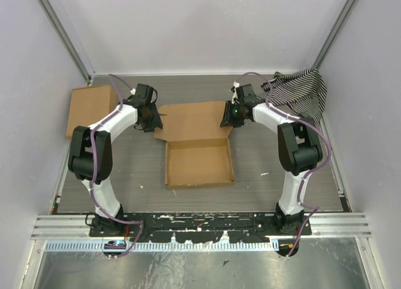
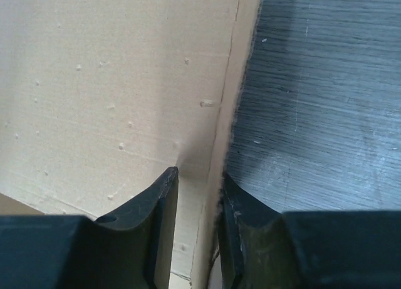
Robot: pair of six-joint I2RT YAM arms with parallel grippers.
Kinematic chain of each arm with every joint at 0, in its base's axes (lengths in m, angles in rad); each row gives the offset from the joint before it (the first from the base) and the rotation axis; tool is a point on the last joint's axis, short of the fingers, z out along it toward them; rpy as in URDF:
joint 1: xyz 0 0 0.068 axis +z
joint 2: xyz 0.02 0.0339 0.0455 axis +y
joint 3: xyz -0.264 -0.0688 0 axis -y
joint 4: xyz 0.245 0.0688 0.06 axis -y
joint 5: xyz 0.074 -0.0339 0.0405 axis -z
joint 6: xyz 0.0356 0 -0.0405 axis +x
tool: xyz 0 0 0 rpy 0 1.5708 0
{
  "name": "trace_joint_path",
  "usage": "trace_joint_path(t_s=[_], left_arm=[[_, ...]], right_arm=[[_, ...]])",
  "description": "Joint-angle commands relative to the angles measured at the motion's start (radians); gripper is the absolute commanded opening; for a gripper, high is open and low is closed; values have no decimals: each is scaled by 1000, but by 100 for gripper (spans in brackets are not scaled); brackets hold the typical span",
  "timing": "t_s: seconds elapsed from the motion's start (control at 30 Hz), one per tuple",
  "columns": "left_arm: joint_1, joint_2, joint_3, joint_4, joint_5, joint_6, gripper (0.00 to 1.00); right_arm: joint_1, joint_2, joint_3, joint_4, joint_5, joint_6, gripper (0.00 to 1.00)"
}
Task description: Fold the paper box
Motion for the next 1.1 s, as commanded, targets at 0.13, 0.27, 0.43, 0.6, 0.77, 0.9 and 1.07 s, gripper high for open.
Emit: trace_joint_path(t_s=[0.13, 0.27, 0.43, 0.6, 0.77, 0.9, 1.07], left_arm=[[-60, -51, 35, -31, -9, 6, 43], [-101, -40, 63, -41, -28, 8, 43], [-143, -9, 118, -68, -45, 12, 43], [-171, 18, 161, -84, -57, 15, 43], [-182, 59, 171, -84, -50, 14, 42], [-183, 94, 177, -86, -48, 14, 41], [-195, 134, 207, -109, -73, 24, 40]], right_arm=[[64, -65, 63, -58, 170, -30, 35], [87, -67, 75, -73, 211, -28, 37], [102, -80, 74, -83, 241, -23, 37], [103, -96, 64, -83, 247, -17, 37], [106, -99, 58, -83, 242, -9, 37], [109, -99, 56, -82, 239, -8, 37], [114, -92, 54, -87, 240, -8, 37]])
